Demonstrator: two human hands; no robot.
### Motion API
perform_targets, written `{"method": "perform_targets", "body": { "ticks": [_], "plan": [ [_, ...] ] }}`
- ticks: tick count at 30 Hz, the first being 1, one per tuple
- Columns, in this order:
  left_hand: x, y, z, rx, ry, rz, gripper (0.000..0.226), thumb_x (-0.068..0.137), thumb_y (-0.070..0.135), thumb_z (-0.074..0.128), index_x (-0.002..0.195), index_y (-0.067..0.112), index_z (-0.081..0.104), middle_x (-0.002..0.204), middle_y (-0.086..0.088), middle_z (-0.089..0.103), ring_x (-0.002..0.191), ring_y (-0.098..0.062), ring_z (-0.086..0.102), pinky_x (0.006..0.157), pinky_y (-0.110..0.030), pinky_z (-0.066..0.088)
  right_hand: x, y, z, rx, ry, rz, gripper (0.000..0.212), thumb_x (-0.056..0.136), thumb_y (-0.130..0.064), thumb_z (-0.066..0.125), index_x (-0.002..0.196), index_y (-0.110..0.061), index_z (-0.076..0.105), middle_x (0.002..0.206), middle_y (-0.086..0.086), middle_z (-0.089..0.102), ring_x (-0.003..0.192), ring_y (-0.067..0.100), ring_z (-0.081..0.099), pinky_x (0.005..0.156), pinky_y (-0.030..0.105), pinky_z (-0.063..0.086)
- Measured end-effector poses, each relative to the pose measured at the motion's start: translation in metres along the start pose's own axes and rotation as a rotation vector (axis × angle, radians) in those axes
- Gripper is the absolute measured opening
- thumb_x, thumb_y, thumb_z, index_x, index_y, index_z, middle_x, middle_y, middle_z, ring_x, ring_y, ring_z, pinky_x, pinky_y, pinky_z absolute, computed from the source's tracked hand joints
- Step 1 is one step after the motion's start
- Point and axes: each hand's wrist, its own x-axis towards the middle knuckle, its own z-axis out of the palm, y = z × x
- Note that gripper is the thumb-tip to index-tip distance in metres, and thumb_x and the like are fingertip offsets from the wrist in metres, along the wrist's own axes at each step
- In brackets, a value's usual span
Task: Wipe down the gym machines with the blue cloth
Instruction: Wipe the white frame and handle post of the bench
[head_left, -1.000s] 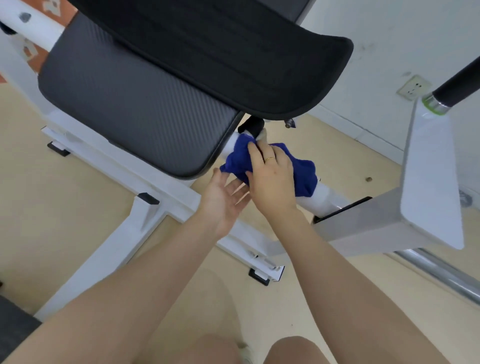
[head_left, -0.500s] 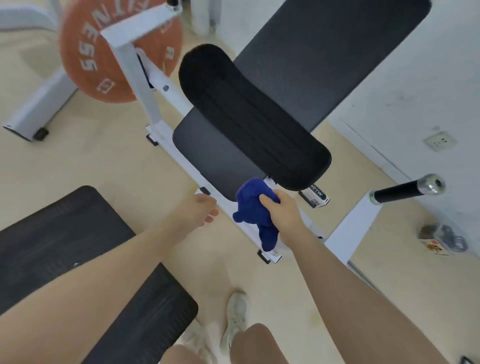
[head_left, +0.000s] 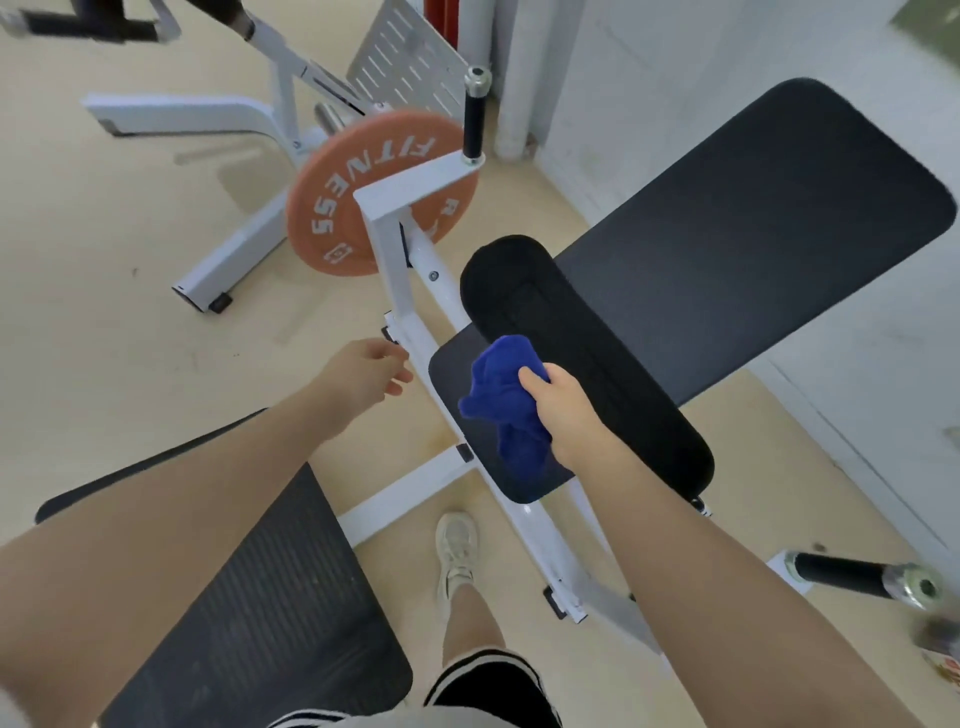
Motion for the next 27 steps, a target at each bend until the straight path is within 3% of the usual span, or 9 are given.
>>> {"method": "perform_targets", "body": {
  "ticks": [3,6,11,18,23,27],
  "plan": [
    [0.022,0.033,-0.006,-0.007,0.055,-0.024,0.026,0.095,0.015,0.041,0.114,0.009,0.059,0.094,-0.004,0.065,0.082,-0.019,0.059,0.083,-0.031,0.046,0.027,-0.034,-0.002,-0.021,-0.041,0.004,0.024,0.097,-0.028,0.046,0.117,-0.016,0.051,0.099,0.0,0.06,0.084,0.012,0.059,0.065,0.024,0.047],
    [0.038,0.057,-0.01,0.045,0.071,0.013,0.029,0.094,0.013,0.039,0.116,0.01,0.057,0.1,-0.003,0.064,0.084,-0.017,0.058,0.079,-0.027,0.045,0.045,-0.06,-0.002,-0.055,-0.09,0.002,0.025,0.098,-0.026,0.046,0.119,-0.014,0.05,0.097,-0.001,0.057,0.081,0.009,0.056,0.06,0.021,0.043],
    [0.054,0.073,-0.022,0.151,0.055,0.053,0.031,0.094,0.015,0.041,0.122,0.015,0.054,0.109,-0.001,0.063,0.09,-0.015,0.059,0.079,-0.026,0.046,0.065,-0.082,0.005,-0.077,-0.11,0.078,0.03,0.097,-0.026,0.047,0.124,-0.013,0.049,0.114,0.008,0.058,0.096,0.02,0.058,0.076,0.031,0.049],
    [0.089,0.098,-0.044,0.28,0.066,0.084,0.035,0.093,0.015,0.043,0.128,0.015,0.05,0.111,-0.005,0.062,0.098,-0.021,0.06,0.09,-0.033,0.045,0.088,-0.103,0.007,0.071,-0.124,0.193,0.026,0.095,-0.019,0.045,0.119,-0.011,0.053,0.112,0.013,0.059,0.104,0.027,0.058,0.091,0.042,0.048],
    [0.148,0.125,-0.054,0.469,-0.008,0.218,0.041,0.094,0.015,0.041,0.134,0.018,0.044,0.123,-0.005,0.058,0.104,-0.024,0.058,0.087,-0.031,0.044,0.119,-0.129,0.026,0.029,-0.13,0.106,0.026,0.093,-0.009,0.046,0.119,-0.011,0.048,0.093,0.001,0.055,0.078,0.013,0.054,0.06,0.026,0.041],
    [0.225,0.145,-0.068,0.638,-0.078,0.343,0.05,0.093,0.01,0.038,0.141,0.023,0.035,0.134,-0.003,0.049,0.114,-0.022,0.052,0.088,-0.028,0.041,0.168,-0.155,0.074,0.007,-0.029,0.061,0.021,0.094,-0.014,0.048,0.114,-0.009,0.051,0.098,0.006,0.06,0.085,0.021,0.061,0.064,0.022,0.044]
  ]
}}
